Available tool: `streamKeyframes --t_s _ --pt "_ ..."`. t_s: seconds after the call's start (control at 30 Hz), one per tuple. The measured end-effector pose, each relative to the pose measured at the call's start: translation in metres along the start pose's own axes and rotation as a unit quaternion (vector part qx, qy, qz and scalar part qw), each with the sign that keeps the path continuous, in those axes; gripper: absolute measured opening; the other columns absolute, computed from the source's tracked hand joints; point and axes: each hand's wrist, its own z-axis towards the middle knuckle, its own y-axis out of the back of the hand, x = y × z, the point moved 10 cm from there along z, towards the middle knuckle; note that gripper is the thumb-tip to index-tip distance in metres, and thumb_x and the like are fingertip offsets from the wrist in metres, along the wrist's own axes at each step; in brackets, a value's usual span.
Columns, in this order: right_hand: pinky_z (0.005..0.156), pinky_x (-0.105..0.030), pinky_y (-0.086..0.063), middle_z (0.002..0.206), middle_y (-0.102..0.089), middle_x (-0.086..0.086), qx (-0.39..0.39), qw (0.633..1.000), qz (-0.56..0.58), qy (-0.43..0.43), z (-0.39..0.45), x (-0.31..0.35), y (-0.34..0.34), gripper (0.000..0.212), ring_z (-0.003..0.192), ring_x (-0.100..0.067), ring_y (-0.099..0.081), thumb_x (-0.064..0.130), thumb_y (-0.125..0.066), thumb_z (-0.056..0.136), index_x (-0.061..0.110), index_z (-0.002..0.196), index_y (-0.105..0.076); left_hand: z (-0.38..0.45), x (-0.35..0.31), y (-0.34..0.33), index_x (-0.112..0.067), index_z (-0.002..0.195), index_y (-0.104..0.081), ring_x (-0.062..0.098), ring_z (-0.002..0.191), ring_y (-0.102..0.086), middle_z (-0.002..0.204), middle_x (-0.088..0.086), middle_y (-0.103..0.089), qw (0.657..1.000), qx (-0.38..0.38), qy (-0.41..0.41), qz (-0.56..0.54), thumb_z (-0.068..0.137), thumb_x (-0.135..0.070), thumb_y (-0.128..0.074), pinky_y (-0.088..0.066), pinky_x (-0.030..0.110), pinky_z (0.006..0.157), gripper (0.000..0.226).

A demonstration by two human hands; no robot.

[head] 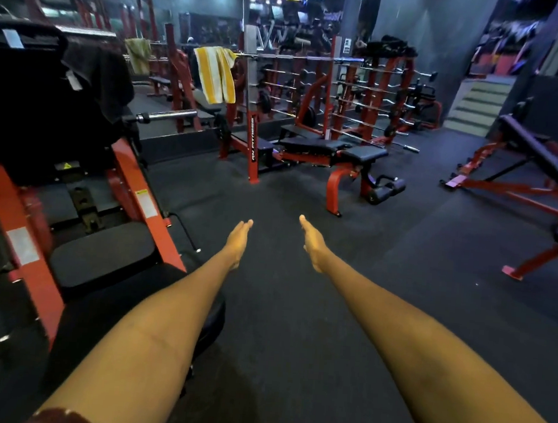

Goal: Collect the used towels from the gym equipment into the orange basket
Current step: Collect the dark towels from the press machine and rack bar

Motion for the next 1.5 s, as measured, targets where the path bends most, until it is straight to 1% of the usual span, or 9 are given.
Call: streamKeyframes --t_s 0.2,0.33,0.5,0.67,0.8,1.03,1.13,1.27,1.5 --pt "0.119 -0.038 -0.015 0.159 -0.017 -0.005 0.02 1.0 -0.008 0.008 0.136 0.044 0.016 0.061 0.147 -0.021 -0.016 0.044 -0.03 0.101 0.01 0.151 -0.02 0.123 -0.047 -0.037 -0.013 0.151 -0.019 0.021 0.146 -0.019 0.158 0.004 -0.018 1.0 -0.003 -0.012 0.011 0.101 -0.039 -0.033 -0.016 0.034 0.119 0.059" --pt "0.119 -0.04 -0.015 0.159 -0.018 -0.004 0.035 0.999 -0.012 0.001 0.226 0.05 0.024 0.061 0.147 -0.021 -0.016 0.045 -0.03 0.1 0.011 0.15 -0.021 0.204 -0.058 -0.046 -0.015 0.151 -0.019 0.021 0.145 -0.02 0.158 0.003 -0.019 1.0 -0.026 -0.01 0.01 0.1 -0.04 -0.033 -0.016 0.034 0.118 0.058" --pt "0.119 -0.042 -0.016 0.159 -0.019 -0.005 0.064 0.997 -0.043 -0.009 0.345 0.067 0.03 0.064 0.146 -0.023 -0.018 0.048 -0.03 0.099 0.011 0.15 -0.022 0.304 -0.068 -0.044 -0.016 0.151 -0.018 0.022 0.146 -0.019 0.159 0.002 -0.017 0.996 -0.085 0.003 -0.003 0.1 -0.043 -0.032 -0.016 0.038 0.119 0.059" --pt "0.118 -0.043 -0.016 0.158 -0.02 -0.006 0.112 0.992 -0.064 -0.007 0.462 0.115 0.019 0.064 0.146 -0.024 -0.019 0.049 -0.03 0.099 0.01 0.15 -0.023 0.393 -0.109 -0.036 -0.013 0.152 -0.01 0.024 0.145 -0.019 0.159 0.005 -0.014 0.987 -0.157 -0.002 -0.042 0.101 -0.039 -0.033 -0.018 0.037 0.119 0.062" --pt "0.118 -0.042 -0.016 0.158 -0.023 -0.005 0.161 0.985 -0.062 0.01 0.544 0.154 -0.021 0.06 0.146 -0.023 -0.02 0.045 -0.03 0.1 0.012 0.15 -0.025 0.449 -0.142 -0.011 -0.015 0.152 -0.01 0.023 0.146 -0.018 0.159 0.003 -0.012 0.976 -0.213 -0.013 -0.048 0.101 -0.038 -0.034 -0.018 0.038 0.118 0.061" --pt "0.118 -0.044 -0.02 0.156 -0.027 0.0 0.277 0.959 -0.053 0.017 0.636 0.169 -0.129 0.058 0.146 -0.02 -0.021 0.046 -0.03 0.1 0.013 0.148 -0.031 0.538 -0.153 0.073 -0.007 0.152 -0.009 0.025 0.146 -0.019 0.158 0.01 -0.016 0.946 -0.321 -0.025 -0.024 0.101 -0.03 -0.038 -0.016 0.033 0.117 0.062" --pt "0.117 -0.043 -0.019 0.156 -0.027 -0.001 0.312 0.947 -0.069 0.026 0.679 0.18 -0.173 0.057 0.146 -0.02 -0.021 0.045 -0.029 0.101 0.013 0.148 -0.03 0.59 -0.158 0.106 -0.009 0.152 -0.006 0.026 0.145 -0.019 0.158 0.009 -0.016 0.94 -0.336 -0.032 -0.039 0.1 -0.032 -0.038 -0.017 0.037 0.117 0.065" --pt "0.119 -0.043 -0.017 0.157 -0.025 -0.001 0.351 0.931 -0.101 0.026 0.744 0.213 -0.235 0.059 0.146 -0.019 -0.02 0.046 -0.029 0.1 0.013 0.148 -0.029 0.664 -0.184 0.163 -0.007 0.151 -0.013 0.028 0.143 -0.026 0.156 0.012 -0.021 0.926 -0.369 -0.041 -0.073 0.098 -0.034 -0.043 -0.022 0.042 0.118 0.066" --pt "0.116 -0.042 -0.018 0.156 -0.028 -0.003 0.39 0.915 -0.095 0.041 0.82 0.262 -0.333 0.054 0.145 -0.019 -0.022 0.041 -0.032 0.1 0.011 0.146 -0.035 0.728 -0.24 0.242 0.0 0.148 -0.019 0.027 0.141 -0.029 0.154 0.014 -0.026 0.903 -0.422 -0.06 -0.059 0.1 -0.028 -0.041 -0.025 0.034 0.115 0.06"
